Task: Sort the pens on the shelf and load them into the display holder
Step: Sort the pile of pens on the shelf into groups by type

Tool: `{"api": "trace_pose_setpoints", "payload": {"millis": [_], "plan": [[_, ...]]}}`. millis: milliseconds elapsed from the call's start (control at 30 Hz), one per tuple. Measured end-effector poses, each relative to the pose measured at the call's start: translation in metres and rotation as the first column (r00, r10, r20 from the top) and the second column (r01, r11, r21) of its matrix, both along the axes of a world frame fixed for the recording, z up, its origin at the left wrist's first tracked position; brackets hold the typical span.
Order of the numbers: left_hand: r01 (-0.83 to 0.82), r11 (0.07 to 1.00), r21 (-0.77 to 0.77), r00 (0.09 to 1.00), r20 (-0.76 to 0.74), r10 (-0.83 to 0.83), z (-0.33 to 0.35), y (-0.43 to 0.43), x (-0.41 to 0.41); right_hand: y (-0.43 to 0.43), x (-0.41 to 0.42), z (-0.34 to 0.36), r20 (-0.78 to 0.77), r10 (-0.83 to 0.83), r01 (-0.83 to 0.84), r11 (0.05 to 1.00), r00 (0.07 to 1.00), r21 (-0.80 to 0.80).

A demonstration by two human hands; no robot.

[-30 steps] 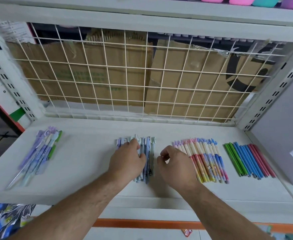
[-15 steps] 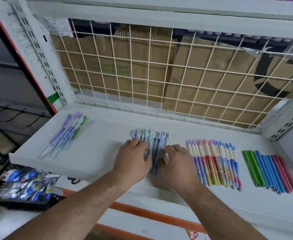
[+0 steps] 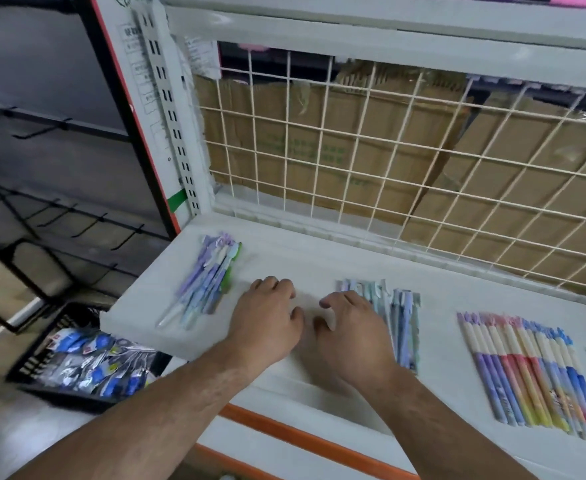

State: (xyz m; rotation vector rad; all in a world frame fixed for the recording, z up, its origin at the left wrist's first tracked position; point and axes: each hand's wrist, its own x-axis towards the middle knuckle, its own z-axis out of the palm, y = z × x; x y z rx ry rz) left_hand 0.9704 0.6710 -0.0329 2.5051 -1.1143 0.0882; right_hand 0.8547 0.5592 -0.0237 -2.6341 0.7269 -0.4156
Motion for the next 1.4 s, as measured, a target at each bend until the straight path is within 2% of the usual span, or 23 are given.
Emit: {"api": "trace_pose_setpoints", "payload": {"millis": [100,233,567,667,900,1033,1233,1400], "plan": [[-0.074,0.993,0.089,0.997,0.043,0.07,0.001,0.018,0.043,0.017,0.032,-0.001,0.028,-0.035,0.035,0.999,0.999,0.004],[-0.161,0.945,0.286,0.981,0.152,0.121,0.002,0.037,0.096,0.033,0.065,0.0,0.043,-0.066,0.066,0.998,0.997,-0.001],[-0.042,0.895,0.444,0.988,0.15,-0.028,-0.001,0.034,0.135,0.054,0.097,-0.007,0.038,-0.158,0.157,0.987,0.987,0.031],[0.007,0.902,0.432,0.996,0.081,-0.046,-0.003,0.032,0.136,0.056,0.098,-0.008,0.017,-0.166,0.166,0.986,0.986,0.024],[0.044,0.911,0.41,0.996,0.05,-0.071,0.001,0.023,0.131,0.059,0.094,-0.012,0.013,-0.176,0.176,0.984,0.984,0.025],[0.012,0.912,0.409,1.0,-0.006,-0.01,-0.002,0.014,0.129,0.057,0.085,-0.013,0.005,-0.193,0.193,0.981,0.981,0.013],[-0.046,0.906,0.422,0.999,0.039,0.033,-0.008,0.006,0.121,0.053,0.068,-0.013,-0.024,-0.189,0.19,0.982,0.982,0.025],[-0.065,0.911,0.408,0.998,0.017,0.063,-0.01,-0.003,0.112,0.047,0.052,-0.011,-0.006,-0.179,0.179,0.982,0.984,0.056]]}}
